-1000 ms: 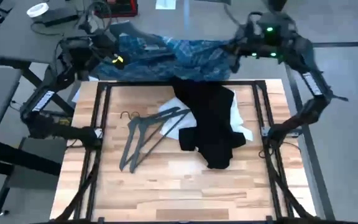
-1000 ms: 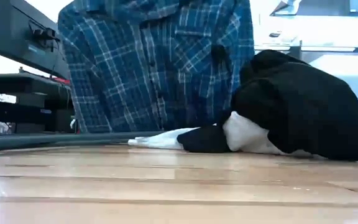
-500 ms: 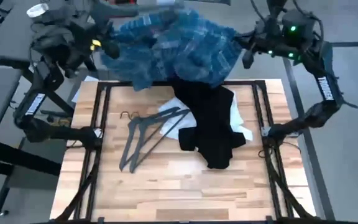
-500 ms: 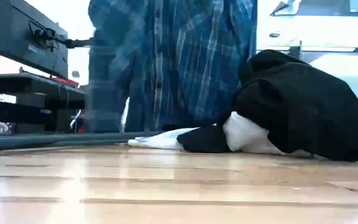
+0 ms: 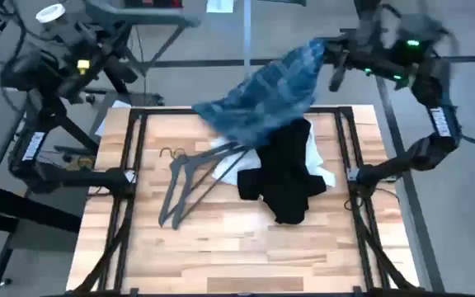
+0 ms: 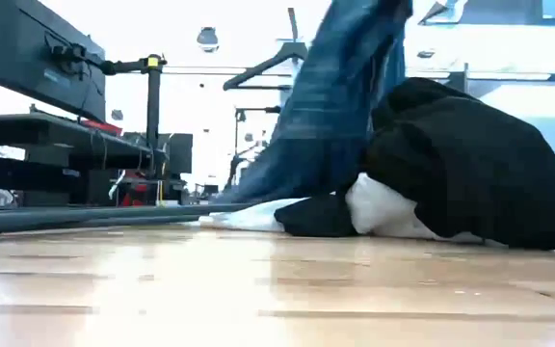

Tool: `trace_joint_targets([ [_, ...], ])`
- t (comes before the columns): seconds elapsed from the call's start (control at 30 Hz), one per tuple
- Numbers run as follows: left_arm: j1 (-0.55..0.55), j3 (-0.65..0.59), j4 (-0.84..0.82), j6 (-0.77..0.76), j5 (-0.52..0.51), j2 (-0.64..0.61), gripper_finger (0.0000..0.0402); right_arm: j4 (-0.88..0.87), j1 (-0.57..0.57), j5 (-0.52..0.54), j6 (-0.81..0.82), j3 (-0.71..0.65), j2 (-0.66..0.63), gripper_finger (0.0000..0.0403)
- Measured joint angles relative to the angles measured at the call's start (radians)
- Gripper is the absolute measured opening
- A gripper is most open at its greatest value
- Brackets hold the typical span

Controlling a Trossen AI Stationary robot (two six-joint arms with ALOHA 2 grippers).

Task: Hang clothes
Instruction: Unhang the blue long sleeve polo from the rack

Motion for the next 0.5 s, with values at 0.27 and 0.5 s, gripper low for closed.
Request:
trace_joint_targets([
  [0.27, 0.000, -0.002, -0.123, 0.034, 0.000, 0.018, 0.0039, 0.130, 0.189, -0.381, 0.243, 0.104, -0.022, 0.0000],
  [0.5, -0.001, -0.002, -0.207, 0.048, 0.000, 0.034, 0.0039, -0.123, 0.292, -0.370, 0.383, 0.131, -0.043, 0.0000],
])
